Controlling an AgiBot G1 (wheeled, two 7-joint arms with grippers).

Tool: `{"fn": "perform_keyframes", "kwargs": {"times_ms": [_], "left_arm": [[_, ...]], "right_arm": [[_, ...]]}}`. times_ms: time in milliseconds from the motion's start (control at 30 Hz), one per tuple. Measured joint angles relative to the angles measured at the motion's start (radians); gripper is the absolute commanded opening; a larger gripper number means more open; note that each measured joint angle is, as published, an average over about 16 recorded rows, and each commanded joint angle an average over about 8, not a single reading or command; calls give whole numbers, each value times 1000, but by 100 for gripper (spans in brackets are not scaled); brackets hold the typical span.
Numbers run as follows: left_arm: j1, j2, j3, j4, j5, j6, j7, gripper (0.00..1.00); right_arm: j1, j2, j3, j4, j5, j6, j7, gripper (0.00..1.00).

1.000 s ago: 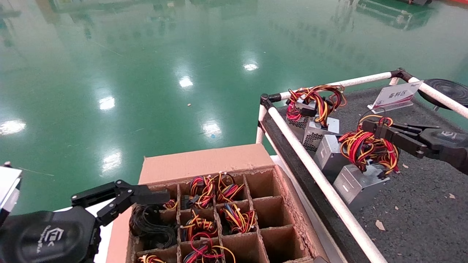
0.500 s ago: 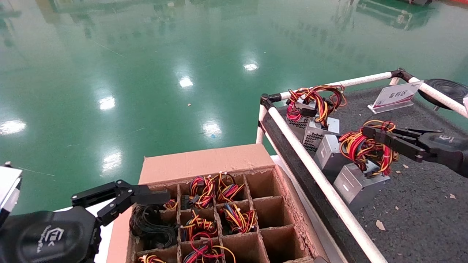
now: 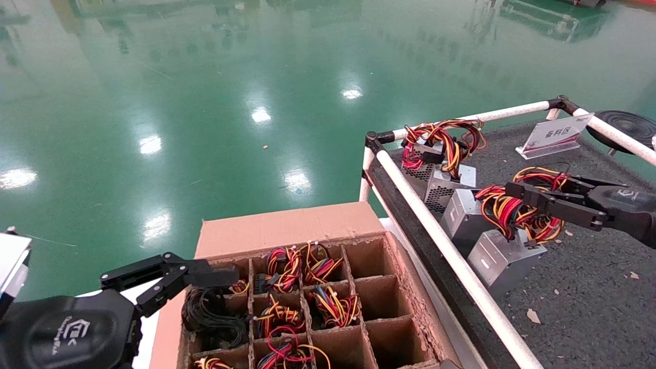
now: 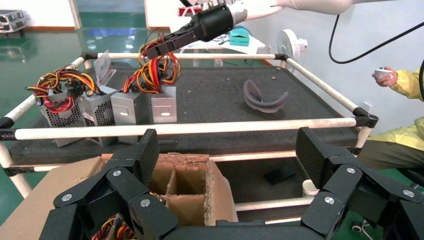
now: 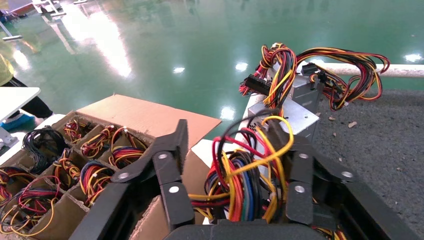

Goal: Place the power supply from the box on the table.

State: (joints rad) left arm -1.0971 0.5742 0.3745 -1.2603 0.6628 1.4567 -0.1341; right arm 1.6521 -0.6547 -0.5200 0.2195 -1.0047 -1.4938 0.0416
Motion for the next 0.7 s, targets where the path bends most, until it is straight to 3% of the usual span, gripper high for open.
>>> {"fn": "perform_keyframes", "kwargs": {"times_ms": [700], "left_arm": [[0,0,0,0,0,0,0,100]], "right_arm": [[30,-6,7,24,10,2,19,100]]}}
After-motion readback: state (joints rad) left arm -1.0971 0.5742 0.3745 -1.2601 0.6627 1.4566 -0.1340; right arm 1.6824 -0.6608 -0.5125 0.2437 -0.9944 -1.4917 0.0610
